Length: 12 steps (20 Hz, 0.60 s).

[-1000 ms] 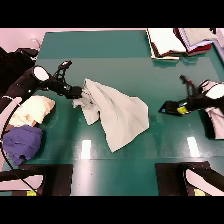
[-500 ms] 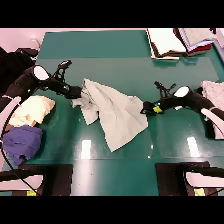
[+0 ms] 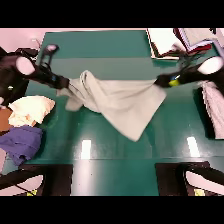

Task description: Fold the shirts.

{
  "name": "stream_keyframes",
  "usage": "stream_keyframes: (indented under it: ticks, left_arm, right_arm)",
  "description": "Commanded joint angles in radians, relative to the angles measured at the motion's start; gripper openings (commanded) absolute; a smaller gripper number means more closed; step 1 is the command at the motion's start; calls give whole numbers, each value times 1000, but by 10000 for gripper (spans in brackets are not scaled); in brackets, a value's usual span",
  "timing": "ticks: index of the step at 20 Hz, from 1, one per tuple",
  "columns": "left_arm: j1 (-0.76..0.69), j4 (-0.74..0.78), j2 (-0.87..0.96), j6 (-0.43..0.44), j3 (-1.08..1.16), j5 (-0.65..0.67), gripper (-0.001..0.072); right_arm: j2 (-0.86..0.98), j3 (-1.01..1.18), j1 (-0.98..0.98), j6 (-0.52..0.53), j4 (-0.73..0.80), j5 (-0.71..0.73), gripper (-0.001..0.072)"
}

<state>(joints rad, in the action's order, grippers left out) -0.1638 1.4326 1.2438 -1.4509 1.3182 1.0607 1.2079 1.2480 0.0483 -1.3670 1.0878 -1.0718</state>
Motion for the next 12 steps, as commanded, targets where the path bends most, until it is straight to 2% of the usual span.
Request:
stream_keyframes:
  ticks: [1,7,12]
  left_arm:
    - [0,88,-128,-14,113,-5,30]
    - [0,79,-368,-14,348,-2,29]
    - [0,13,-493,-14,518,-6,29]
  right_arm:
    - [-172,159,-85,0,40,-66,15]
    - [-397,393,-218,0,41,-172,15]
    - [-457,591,-380,0,40,-200,14]
